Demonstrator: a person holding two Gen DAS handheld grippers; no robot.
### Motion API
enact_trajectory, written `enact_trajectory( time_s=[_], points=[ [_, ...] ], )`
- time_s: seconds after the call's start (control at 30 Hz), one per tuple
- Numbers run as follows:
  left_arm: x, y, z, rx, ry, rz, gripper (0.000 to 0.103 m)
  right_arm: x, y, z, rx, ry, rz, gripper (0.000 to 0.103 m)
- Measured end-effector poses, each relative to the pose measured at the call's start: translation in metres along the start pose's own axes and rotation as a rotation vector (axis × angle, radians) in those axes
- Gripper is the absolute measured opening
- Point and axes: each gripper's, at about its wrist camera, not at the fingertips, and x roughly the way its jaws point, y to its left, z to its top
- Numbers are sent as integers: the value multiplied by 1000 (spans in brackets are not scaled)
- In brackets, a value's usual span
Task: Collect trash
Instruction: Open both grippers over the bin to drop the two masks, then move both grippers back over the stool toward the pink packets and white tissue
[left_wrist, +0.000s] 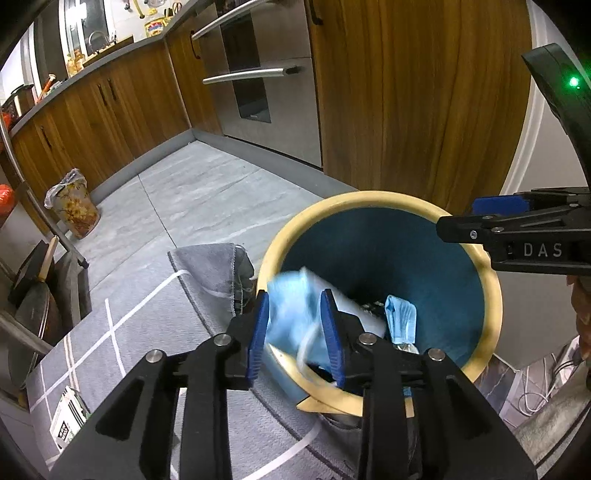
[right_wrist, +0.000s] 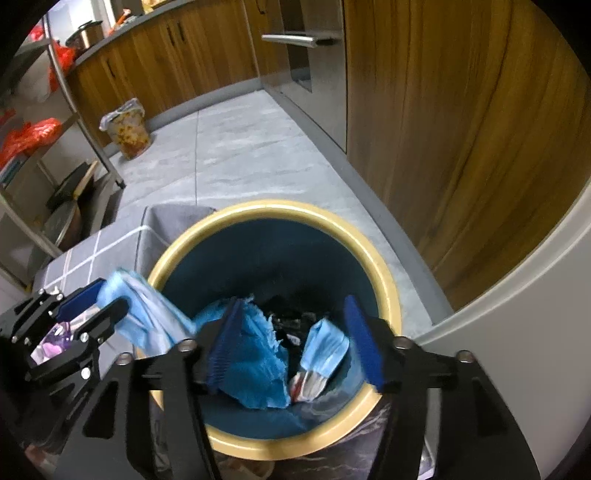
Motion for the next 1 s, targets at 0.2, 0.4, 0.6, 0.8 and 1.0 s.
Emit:
enact_trajectory(
  time_s=[0.2,0.4,0.6,0.8,1.0],
  points=[
    [-20,17,-2,-39,-42,42,65,-11,6,4,15,-50,6,75],
    [-42,34,-10,-65,-65,94,83,-35,18,7,37,-162,28,93],
    [-67,51,-20,-81,-98,126,95,-49,46,10,-14,-226,38,96],
    [-92,76,-37,-101,-112,168,97,-58,75,9,-80,-252,46,97],
    [-118,107,-56,-158,-125,215,97,-73,104,5,-115,-291,67,98]
  ],
)
